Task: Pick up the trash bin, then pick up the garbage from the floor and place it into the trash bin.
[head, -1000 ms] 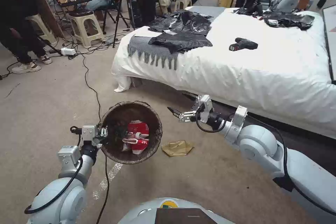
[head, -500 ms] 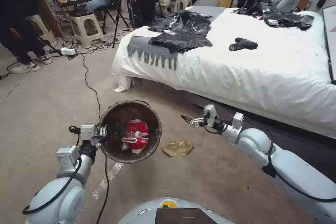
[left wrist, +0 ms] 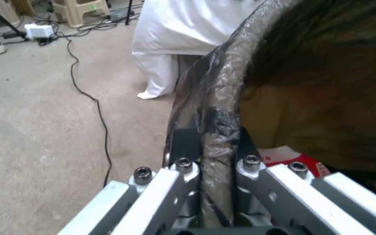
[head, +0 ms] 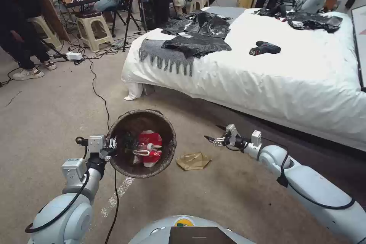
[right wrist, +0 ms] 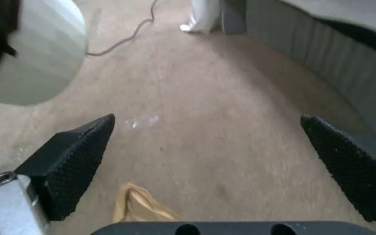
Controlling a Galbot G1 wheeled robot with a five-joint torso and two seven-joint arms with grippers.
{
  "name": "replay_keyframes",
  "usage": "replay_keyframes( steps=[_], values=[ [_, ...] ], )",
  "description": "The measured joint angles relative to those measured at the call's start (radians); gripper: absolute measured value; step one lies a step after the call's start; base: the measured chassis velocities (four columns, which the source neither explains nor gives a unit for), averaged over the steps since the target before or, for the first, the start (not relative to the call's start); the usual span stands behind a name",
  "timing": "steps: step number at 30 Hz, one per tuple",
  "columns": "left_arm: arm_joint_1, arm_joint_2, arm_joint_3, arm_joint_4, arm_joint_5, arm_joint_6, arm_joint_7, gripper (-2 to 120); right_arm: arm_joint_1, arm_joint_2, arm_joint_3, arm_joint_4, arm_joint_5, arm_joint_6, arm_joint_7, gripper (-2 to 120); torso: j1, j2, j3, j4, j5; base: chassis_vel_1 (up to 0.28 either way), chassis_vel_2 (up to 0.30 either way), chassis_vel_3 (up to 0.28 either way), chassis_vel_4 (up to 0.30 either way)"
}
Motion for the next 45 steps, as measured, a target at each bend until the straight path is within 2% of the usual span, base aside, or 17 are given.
replay_keyframes(
  steps=[20,37,45],
  values=[
    [-0.016,0.017,0.017,0.016,-0.003,0.001,0.001,3,0.003,0.099,-0.046,-0.155,-0.126,0.014,-0.025,100,0.0,0.0,0.0,0.0,0.0,0.0,0.0,0.0,0.0],
    [-0.017,0.022,0.023,0.014,-0.009,0.001,0.004,3,0.037,0.171,-0.08,-0.305,-0.212,0.03,-0.087,100,0.0,0.0,0.0,-0.0001,-0.0002,0.0,0.0,0.0,0.0],
    [-0.016,0.021,0.025,0.013,-0.007,0.002,0.004,3,0.102,0.253,-0.105,-0.424,-0.266,0.057,-0.107,100,0.0,0.0,0.0,0.0,0.0,0.0,0.0,0.0,0.0]
  ],
)
